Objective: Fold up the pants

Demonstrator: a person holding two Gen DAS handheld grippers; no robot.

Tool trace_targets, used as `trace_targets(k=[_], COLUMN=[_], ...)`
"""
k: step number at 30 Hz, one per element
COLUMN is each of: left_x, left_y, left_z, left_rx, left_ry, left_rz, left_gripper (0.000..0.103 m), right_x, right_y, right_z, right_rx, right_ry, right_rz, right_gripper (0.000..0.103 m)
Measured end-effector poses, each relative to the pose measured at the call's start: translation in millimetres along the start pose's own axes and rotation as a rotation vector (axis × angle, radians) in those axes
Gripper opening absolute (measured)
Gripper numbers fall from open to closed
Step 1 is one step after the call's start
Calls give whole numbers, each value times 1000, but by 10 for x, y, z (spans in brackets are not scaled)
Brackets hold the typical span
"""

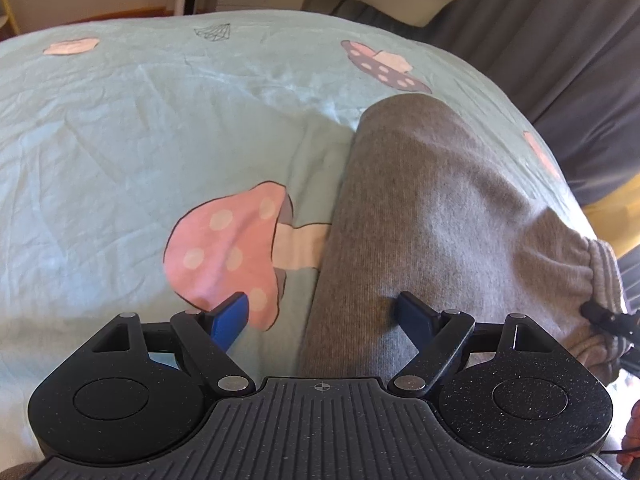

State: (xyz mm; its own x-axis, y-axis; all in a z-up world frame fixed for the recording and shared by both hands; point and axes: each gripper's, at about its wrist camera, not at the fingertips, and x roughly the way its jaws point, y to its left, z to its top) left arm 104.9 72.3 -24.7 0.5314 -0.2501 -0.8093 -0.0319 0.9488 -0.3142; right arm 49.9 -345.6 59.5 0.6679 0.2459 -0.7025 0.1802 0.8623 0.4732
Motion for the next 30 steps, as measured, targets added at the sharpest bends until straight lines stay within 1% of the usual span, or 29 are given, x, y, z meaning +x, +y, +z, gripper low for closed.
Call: trace_targets(k=[5, 11, 13, 14, 15, 16, 17, 19, 21, 22, 24, 26, 27, 28, 30], left_x=[-3, 11, 22, 25, 25, 24, 17, -18, -76, -110, -128, -79, -56, -23, 71], left_y=[-28, -15, -15, -13, -11, -7, 1, 17, 16, -1, -78, -195, -260, -322, -464], left_z=[-9, 1, 5, 6, 6, 6, 8, 13, 36, 60, 149, 277, 337, 398, 528], left_rx=[16, 12, 13, 13, 12, 10, 4, -6, -5, 4, 32, 50, 57, 65, 84], left_ry=[3, 9, 10, 10, 10, 10, 8, -8, -35, -62, -105, -105, -110, -118, -128], left_rz=[11, 9, 9, 10, 10, 8, 7, 9, 0, -13, -33, -30, -29, -31, -22], left_gripper=[86, 87, 87, 87, 87, 87, 87, 87, 87, 87, 87, 87, 87, 87, 87], right_x=[-88, -151, -130, -94, -55, -44, -74, -173, -270, -312, -364, -367, -349, -321, -220], right_y=[-8, 22, 62, 83, 101, 114, 122, 148, 192, 222, 290, 415, 496, 578, 724], right_z=[13, -30, -43, -49, -51, -54, -54, -39, -38, -37, -58, -71, -83, -90, -77], right_rx=[-6, -47, -91, -118, -143, -162, -171, -181, -206, -224, -260, -317, -359, -398, -451], right_ry=[-29, -64, -66, -56, -42, -42, -61, -100, -156, -183, -226, -262, -277, -287, -275], right_rz=[27, 18, -16, -54, -111, -158, -181, -198, -228, -236, -228, -227, -234, -238, -214], right_gripper=[43, 42, 43, 44, 49, 56, 59, 71, 72, 72, 72, 66, 52, 43, 41])
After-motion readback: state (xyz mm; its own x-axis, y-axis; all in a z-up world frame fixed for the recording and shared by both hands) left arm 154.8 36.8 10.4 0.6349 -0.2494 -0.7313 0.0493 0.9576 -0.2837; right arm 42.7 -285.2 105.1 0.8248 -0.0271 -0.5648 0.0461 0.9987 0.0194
